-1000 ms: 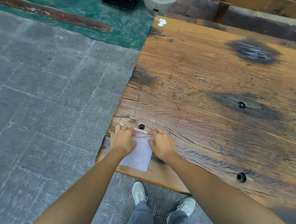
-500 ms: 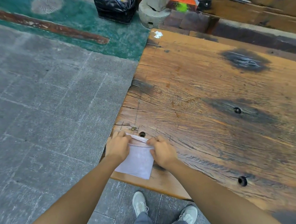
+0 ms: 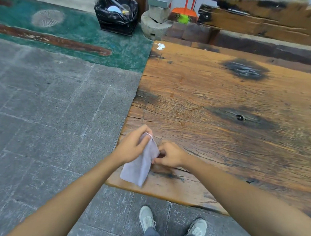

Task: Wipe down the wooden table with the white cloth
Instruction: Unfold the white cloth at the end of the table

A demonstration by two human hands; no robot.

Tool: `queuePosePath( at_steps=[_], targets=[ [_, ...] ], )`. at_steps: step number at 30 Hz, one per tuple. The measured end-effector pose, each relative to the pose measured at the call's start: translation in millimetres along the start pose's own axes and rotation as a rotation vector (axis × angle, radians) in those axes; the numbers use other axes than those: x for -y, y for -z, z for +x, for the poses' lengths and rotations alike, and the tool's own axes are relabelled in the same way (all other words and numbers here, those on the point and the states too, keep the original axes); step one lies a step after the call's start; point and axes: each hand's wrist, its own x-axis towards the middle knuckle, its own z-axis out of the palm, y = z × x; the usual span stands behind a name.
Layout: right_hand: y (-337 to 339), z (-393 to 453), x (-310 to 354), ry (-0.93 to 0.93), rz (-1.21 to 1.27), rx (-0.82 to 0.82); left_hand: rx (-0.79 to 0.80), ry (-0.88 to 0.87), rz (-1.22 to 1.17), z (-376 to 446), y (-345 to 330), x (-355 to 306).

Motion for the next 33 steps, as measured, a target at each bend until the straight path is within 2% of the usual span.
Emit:
queuePosePath(
  at_steps=[4,8,11,14,18,21,25,28,33],
  targets=[
    [34.9,-10.6,16.7,0.104,-0.215,0.015,-0.066,-0.109,0.058,-6.0,31.6,-22.3],
    [66.1,-31.1,23.1,-0.018,-0.434,0.087,-0.206,-0.141,0.114,-11.7,63.0,-40.0],
    [78.1,-51.4,20.8,0.029,-0.268,0.038,-0.286,-0.153,0.098,-11.4,78.8,-53.2],
    [83.1,-75.2,12.6,0.02,-0.24,-0.065,-0.315,-0.184,0.077,-7.2,84.2,-70.7],
    [86.6,-106.2,-3.9,-0.035,-0.111,-0.293,-0.319,-0.239,0.086,3.4,89.5,-89.2],
    [94.3,-127.3,-15.1,-0.089,-0.042,-0.458,-0.321,-0.198,0.074,9.8,88.8,-90.6],
    [100.7,-158.1,-21.1,-0.073,0.127,-0.587,-0.333,-0.137,-0.026,6.5,90.4,-89.7],
    [98.8,-179.3,-20.8,-0.041,0.19,-0.61,-0.283,-0.102,-0.09,-10.1,85.0,-80.4],
    [84.3,-210.0,-15.8,-0.045,0.237,-0.498,-0.25,-0.048,-0.121,-43.4,65.8,-66.0]
  ],
)
